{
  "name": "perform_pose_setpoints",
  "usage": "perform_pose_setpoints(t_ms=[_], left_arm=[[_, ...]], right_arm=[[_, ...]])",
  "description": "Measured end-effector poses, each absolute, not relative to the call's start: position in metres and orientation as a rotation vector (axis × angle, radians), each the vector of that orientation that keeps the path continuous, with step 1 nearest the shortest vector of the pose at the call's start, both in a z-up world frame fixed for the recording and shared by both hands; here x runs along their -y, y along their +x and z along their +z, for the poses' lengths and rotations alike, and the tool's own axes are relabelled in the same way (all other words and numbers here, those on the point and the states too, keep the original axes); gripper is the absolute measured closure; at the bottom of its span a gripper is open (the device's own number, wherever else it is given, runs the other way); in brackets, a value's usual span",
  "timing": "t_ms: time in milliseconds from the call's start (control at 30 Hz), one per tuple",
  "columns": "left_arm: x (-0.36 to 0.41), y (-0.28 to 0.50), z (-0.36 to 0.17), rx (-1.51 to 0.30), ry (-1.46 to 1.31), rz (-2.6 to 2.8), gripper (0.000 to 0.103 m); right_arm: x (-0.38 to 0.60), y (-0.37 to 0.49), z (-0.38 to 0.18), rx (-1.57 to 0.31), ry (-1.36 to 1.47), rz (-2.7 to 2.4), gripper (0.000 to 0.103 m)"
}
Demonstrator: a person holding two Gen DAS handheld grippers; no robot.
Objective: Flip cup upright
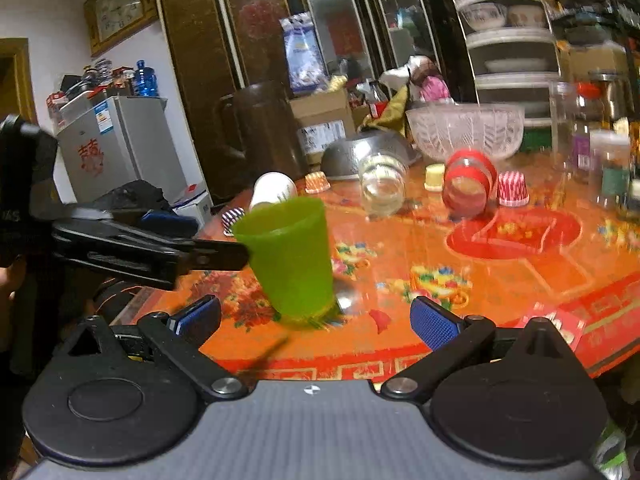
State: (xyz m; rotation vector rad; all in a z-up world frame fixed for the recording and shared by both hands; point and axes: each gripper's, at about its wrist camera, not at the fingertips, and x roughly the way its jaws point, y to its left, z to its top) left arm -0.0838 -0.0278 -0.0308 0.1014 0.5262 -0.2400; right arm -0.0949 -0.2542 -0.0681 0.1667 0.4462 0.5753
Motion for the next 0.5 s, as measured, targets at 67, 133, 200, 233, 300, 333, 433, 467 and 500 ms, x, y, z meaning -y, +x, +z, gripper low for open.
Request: perform_pose_setpoints(t_ms=[67,133,200,233,300,333,433,467,500], left_arm=[[0.018,-0.096,-0.019,-0.499,0.081,-0.198,0.004],[0.015,-0.106,-0.008,-0.487,0.077,-0.160,0.004],[0.015,-0.115,0.004,-0.462,0.062,-0.151,0.004],[0.015,-0.117,0.009,-0.463,0.045,-0.155,0.004],[0.015,-0.118,0.013,-0.488,0.002,-0.192,0.004],[0.015,-0.117,0.012,-0.506,-0.020,-0.209,0.004],[0.021,-0.113,0.006,-0.543,-0.035,-0.243,0.004],[0.024,-0.111,0.003,-0.552,-0.028,-0.230,0.004],[0.026,-0.110,0.001,-0.553,-0.018,-0.217,0.004]], right_arm=[[0.257,-0.101,-0.056,-0.407,0.153,0.563,0.001],[0.260,-0.107,-0.041,-0.360,0.143,0.546,0.001],[0.262,-0.111,-0.024,-0.319,0.128,0.527,0.001],[0.261,-0.113,-0.015,-0.319,0.106,0.523,0.001],[0.259,-0.113,-0.003,-0.333,0.073,0.531,0.001],[0.258,-0.112,0.001,-0.352,0.065,0.534,0.001],[0.254,-0.103,0.002,-0.427,0.044,0.543,0.001],[0.254,-0.099,-0.002,-0.447,0.042,0.543,0.001],[0.253,-0.094,-0.006,-0.473,0.041,0.544,0.001]])
